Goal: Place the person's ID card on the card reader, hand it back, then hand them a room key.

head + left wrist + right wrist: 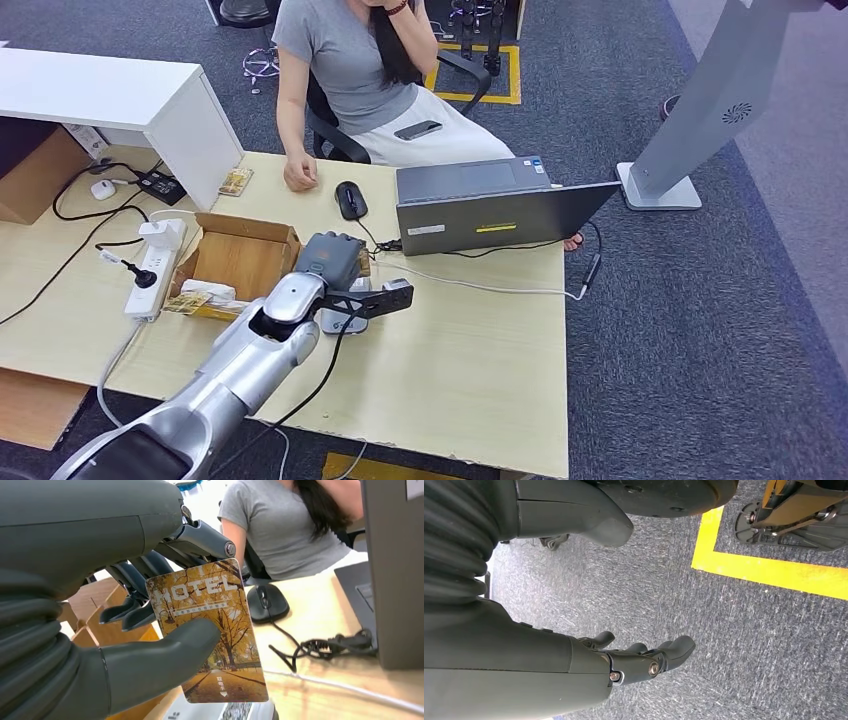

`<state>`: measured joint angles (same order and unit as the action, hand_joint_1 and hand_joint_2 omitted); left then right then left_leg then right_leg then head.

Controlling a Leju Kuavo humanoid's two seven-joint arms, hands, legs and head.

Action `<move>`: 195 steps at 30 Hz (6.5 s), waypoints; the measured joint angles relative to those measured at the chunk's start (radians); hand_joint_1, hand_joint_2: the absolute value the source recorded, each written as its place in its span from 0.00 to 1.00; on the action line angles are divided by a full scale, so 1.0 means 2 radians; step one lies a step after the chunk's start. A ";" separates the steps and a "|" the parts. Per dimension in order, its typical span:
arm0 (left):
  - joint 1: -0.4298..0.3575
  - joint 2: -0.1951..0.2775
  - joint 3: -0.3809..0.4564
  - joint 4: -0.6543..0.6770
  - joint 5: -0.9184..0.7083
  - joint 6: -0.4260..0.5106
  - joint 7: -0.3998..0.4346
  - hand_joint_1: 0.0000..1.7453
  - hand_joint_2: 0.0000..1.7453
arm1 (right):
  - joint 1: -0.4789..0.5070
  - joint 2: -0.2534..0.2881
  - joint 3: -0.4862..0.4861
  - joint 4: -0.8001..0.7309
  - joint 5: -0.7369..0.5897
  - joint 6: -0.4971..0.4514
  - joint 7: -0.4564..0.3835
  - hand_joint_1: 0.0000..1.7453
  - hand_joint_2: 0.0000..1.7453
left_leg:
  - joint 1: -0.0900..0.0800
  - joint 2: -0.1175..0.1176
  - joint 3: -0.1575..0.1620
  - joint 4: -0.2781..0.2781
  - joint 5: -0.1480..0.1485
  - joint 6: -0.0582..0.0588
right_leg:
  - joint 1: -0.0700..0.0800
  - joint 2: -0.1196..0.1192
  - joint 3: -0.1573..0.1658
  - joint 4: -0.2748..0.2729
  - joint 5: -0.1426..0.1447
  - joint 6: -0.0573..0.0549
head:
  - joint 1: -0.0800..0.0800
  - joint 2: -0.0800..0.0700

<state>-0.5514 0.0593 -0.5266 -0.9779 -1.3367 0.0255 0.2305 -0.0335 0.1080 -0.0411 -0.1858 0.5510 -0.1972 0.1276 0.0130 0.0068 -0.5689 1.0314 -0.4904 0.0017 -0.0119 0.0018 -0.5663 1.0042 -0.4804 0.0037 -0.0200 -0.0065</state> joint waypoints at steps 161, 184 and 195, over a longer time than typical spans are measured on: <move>0.254 0.123 0.194 -0.272 0.070 0.060 -0.044 0.00 1.00 | 0.008 0.009 -0.089 0.000 0.054 0.004 -0.005 0.00 1.00 | 0.002 -0.001 -0.002 0.000 0.002 -0.001 | 0.002 -0.001 -0.001 0.000 0.001 -0.001 | 0.000 0.000; 0.260 0.123 0.194 -0.257 0.070 0.049 -0.038 0.00 1.00 | 0.008 0.009 -0.090 0.000 0.057 0.005 -0.004 0.00 1.00 | 0.002 0.000 -0.002 0.000 0.002 -0.001 | 0.002 -0.001 -0.001 0.000 0.001 -0.001 | 0.000 0.000; 0.266 0.124 0.194 -0.257 0.070 0.045 -0.036 0.00 1.00 | 0.008 0.009 -0.096 0.000 0.062 0.005 -0.004 0.00 1.00 | 0.002 -0.001 -0.002 0.000 0.002 -0.001 | 0.002 -0.001 -0.001 0.000 0.001 -0.001 | 0.000 0.000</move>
<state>-0.0191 0.3063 -0.1394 -1.4912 -1.1959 0.1161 0.1579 -0.0168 0.1266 -0.2330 -0.1865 0.6753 -0.1869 0.1198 0.0164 0.0056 -0.5727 1.0308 -0.4872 -0.0011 -0.0088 -0.0006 -0.5691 1.0046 -0.4787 0.0008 -0.0198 -0.0065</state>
